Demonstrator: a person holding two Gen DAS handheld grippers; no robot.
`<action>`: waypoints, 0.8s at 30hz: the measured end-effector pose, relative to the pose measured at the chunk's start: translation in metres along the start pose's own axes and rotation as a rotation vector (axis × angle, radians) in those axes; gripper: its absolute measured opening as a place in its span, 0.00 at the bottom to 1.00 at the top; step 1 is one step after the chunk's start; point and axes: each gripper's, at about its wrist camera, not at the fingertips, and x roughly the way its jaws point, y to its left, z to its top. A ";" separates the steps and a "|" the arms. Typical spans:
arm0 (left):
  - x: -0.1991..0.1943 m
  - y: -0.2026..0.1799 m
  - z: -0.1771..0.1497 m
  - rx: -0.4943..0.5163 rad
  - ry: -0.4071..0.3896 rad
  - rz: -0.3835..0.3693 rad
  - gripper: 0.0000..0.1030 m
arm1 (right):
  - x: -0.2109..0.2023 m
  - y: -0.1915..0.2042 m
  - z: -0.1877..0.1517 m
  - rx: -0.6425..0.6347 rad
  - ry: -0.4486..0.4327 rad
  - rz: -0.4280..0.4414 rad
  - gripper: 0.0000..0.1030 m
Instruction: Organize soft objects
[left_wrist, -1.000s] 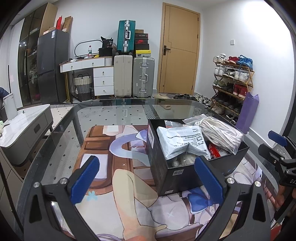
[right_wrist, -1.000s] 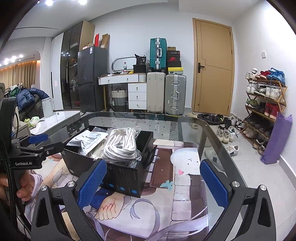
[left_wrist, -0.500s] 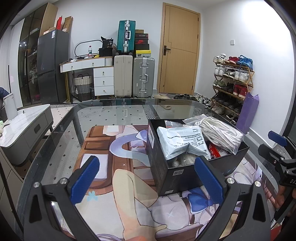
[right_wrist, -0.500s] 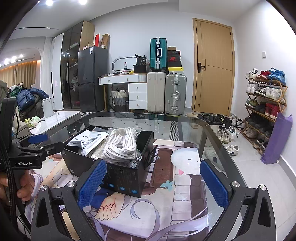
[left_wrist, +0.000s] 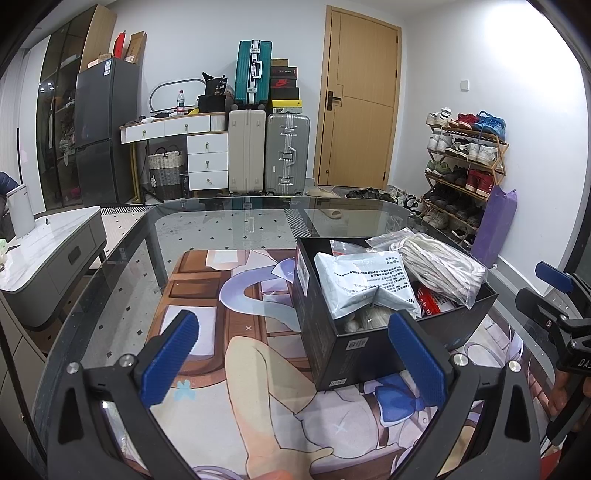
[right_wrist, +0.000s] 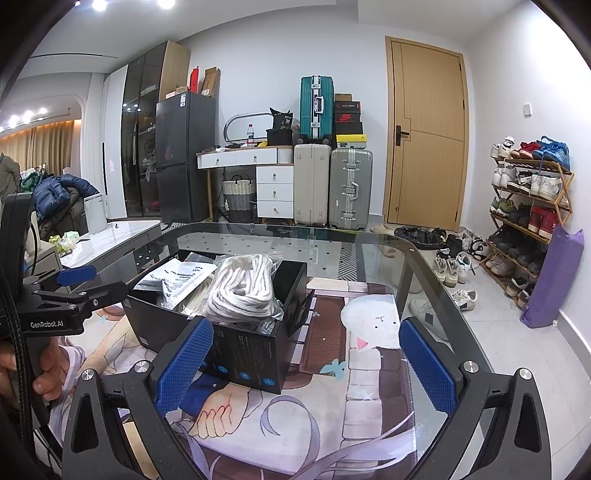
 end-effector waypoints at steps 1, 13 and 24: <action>0.000 0.000 0.000 0.000 -0.001 0.001 1.00 | 0.000 0.000 0.000 0.000 0.000 0.001 1.00; -0.002 -0.001 0.002 -0.001 -0.005 0.001 1.00 | 0.000 0.001 0.000 -0.001 0.000 0.000 1.00; -0.001 0.000 0.002 -0.002 -0.005 0.000 1.00 | 0.000 0.001 0.000 -0.002 0.001 0.000 0.99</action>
